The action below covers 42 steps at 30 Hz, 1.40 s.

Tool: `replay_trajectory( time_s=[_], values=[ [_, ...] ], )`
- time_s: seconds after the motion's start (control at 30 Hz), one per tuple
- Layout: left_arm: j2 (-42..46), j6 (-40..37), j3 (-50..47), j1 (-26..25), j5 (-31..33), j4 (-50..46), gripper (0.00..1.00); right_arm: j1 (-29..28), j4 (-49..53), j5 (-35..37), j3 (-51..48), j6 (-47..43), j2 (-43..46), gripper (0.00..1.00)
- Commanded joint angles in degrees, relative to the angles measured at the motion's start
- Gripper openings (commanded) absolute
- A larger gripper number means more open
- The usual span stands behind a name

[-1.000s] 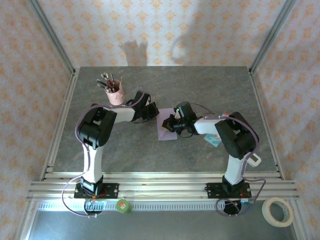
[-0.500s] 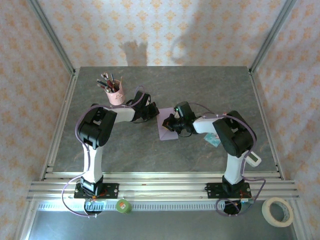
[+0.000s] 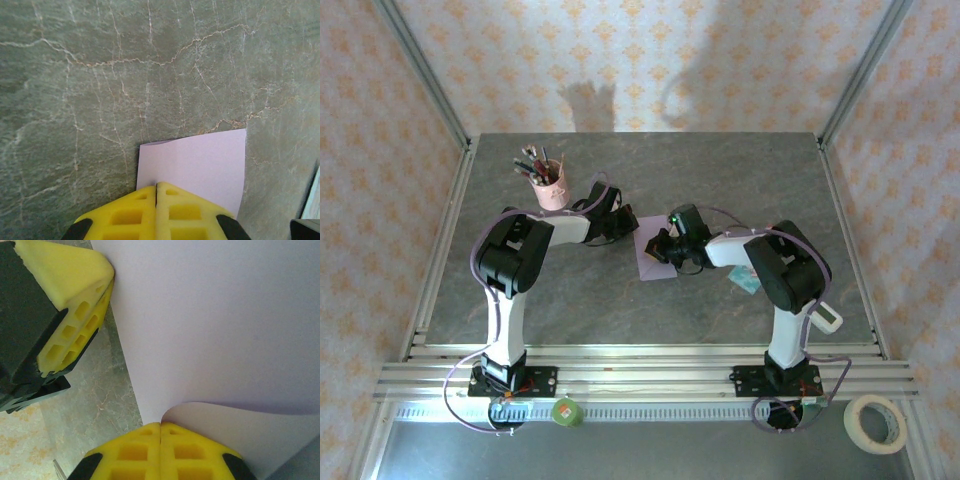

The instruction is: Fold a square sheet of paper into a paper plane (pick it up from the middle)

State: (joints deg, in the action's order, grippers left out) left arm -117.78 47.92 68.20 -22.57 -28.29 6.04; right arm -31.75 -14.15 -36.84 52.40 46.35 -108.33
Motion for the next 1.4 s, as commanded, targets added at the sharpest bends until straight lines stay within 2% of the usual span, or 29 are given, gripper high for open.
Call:
replay_trajectory(
  time_s=[0.0, 0.77, 0.87, 1.03, 1.2, 1.37],
  values=[
    [-2.46, -0.29, -0.59, -0.64, 0.26, -1.98, 0.03, -0.25, 0.47, 1.55, 0.89, -0.29, -0.83, 0.0],
    [-1.6, 0.56, -0.65, -0.66, -0.1, -0.86, 0.03, -0.25, 1.67, 2.54, 1.25, 0.27, -2.58, 0.0],
    [0.55, 0.68, 1.13, -0.63, 0.12, -1.21, 0.03, -0.27, 2.02, 2.57, 1.29, 0.4, -2.88, 0.06],
    [6.33, 0.51, 2.09, -0.38, 4.15, -2.51, 0.03, -0.25, 2.57, 2.56, 1.3, 0.59, -3.0, 0.19],
    [12.32, 0.98, -1.54, 0.44, 7.55, -2.4, 0.03, -0.25, 2.46, 1.99, 1.38, 0.64, -3.14, 0.3],
    [15.76, 2.08, -6.79, 0.55, 5.98, 1.04, 0.03, -0.17, 3.06, 1.34, 1.47, 0.43, -3.69, 0.36]
  ],
)
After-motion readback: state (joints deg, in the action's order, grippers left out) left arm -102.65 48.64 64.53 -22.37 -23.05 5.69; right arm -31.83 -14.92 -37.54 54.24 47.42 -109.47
